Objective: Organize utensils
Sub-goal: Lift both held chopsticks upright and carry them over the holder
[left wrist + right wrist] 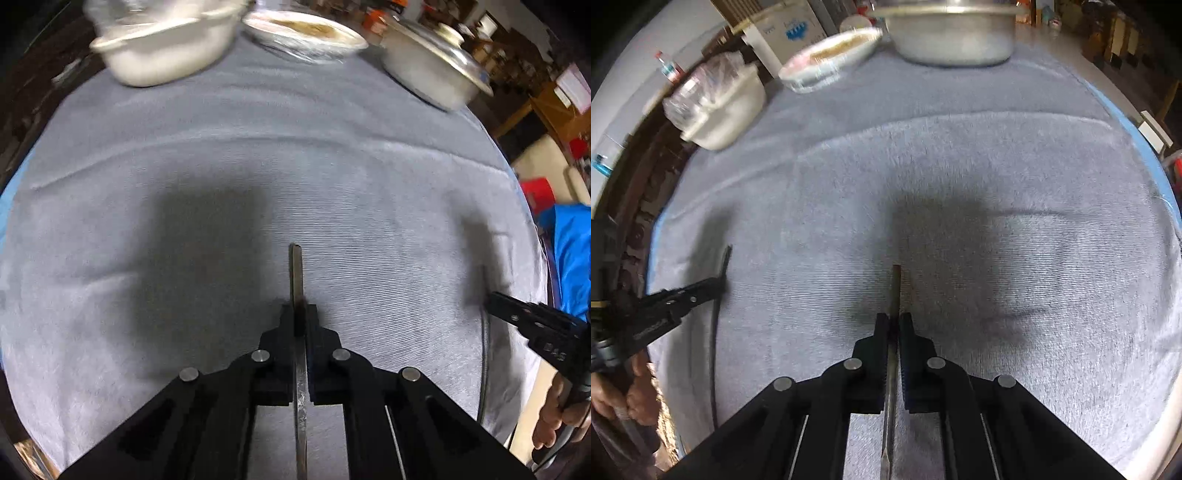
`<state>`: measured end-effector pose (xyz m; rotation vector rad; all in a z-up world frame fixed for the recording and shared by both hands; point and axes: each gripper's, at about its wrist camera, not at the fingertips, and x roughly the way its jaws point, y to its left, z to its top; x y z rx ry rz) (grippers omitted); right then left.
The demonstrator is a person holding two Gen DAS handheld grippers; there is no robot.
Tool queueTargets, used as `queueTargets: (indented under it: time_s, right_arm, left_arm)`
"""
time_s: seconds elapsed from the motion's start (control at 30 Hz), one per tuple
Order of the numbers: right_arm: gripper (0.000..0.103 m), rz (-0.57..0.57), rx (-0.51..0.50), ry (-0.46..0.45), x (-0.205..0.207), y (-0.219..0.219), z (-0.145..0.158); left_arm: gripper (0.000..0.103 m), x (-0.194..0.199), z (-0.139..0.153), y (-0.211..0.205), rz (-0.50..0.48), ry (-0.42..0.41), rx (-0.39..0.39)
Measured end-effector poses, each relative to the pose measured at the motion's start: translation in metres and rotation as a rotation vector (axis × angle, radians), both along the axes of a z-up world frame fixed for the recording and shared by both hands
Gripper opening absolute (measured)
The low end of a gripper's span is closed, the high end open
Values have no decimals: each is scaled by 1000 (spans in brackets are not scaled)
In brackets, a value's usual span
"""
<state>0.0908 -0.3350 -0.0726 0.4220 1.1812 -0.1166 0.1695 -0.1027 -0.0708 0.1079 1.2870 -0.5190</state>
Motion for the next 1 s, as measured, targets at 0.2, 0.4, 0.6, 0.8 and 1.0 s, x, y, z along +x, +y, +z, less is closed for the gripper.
queueTargets:
  time_s: [0.2,0.4,0.6,0.8,1.0]
  right_arm:
    - [6,-20,-22,-134,-39,-2,35]
    - [6,-63,-30,-213,-72,0,55]
    - [6,-88,-50,-272,-101,13,63]
    - [6,-111,-111,-389,-141,32,92]
    - [6,-139,-146,-472,-180,45,116]
  left_arm:
    - [5,-20,35,48,96,-106,-65]
    - [5,-42,56,71,196,-168,-107]
    - [5,-86,80,95,257,-240,-184]
    - [5,-140,114,111,271,-353,-228]
    - [5,-186,146,117,254,-467,-250]
